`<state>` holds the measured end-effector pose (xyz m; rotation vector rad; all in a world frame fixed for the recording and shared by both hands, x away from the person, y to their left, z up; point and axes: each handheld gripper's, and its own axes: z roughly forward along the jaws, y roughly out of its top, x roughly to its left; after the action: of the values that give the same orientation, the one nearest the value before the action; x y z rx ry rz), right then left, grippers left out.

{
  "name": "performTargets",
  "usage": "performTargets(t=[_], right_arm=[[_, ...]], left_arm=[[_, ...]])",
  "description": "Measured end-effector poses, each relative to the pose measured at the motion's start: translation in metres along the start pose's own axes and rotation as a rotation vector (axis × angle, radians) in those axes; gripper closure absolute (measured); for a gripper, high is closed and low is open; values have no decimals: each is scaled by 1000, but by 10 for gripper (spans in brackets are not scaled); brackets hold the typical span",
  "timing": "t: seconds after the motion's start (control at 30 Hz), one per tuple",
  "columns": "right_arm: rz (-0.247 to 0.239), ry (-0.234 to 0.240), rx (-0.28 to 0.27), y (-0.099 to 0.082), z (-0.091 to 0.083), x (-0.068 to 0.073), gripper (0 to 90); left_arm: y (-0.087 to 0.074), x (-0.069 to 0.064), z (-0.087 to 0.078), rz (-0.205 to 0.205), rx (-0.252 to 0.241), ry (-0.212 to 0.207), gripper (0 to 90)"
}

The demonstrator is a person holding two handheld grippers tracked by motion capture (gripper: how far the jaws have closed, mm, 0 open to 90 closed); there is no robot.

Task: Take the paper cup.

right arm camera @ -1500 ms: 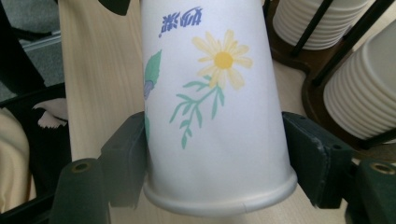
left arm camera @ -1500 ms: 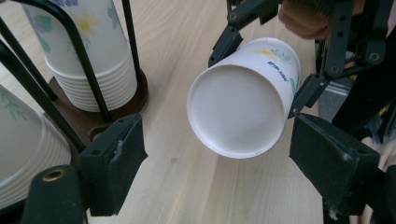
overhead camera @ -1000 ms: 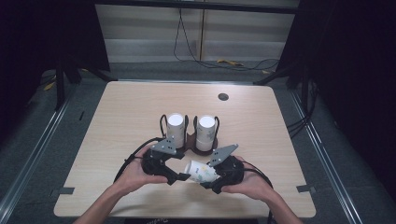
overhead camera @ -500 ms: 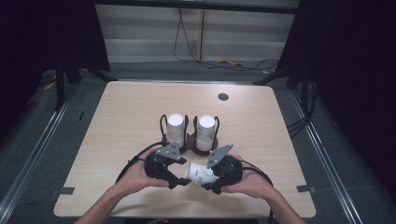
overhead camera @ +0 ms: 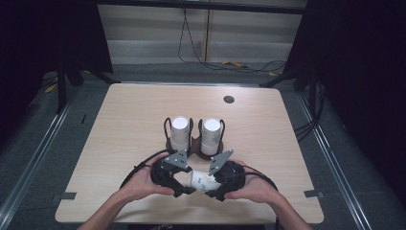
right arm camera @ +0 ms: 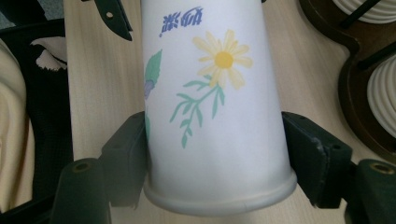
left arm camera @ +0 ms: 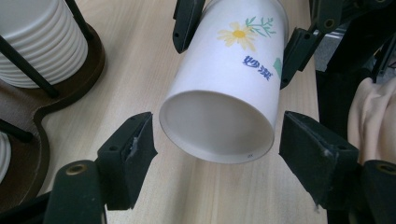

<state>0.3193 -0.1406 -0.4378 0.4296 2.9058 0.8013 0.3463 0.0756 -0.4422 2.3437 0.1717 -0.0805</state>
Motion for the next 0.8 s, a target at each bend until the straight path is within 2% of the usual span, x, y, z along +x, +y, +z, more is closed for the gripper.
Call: performTargets(t=[0.1, 0.37, 0.43, 0.47, 0.7, 0.8], right_arm=[[-2, 2, 2, 1, 2, 1, 287], [-20, 11, 3, 5, 6, 2, 286], [-22, 13, 2, 6, 7, 2, 287], [-22, 14, 6, 7, 7, 3, 287], [-34, 19, 14, 9, 10, 3, 287], [-40, 22, 10, 10, 11, 4, 287]], left_arm=[[0, 1, 0, -4, 3, 4, 266], [0, 0, 2, 21, 25, -15, 261], [0, -1, 2, 18, 34, -12, 261], [0, -1, 3, -2, 25, -11, 273], [0, -1, 3, 23, 55, -34, 291], [0, -2, 6, 23, 60, -29, 288]])
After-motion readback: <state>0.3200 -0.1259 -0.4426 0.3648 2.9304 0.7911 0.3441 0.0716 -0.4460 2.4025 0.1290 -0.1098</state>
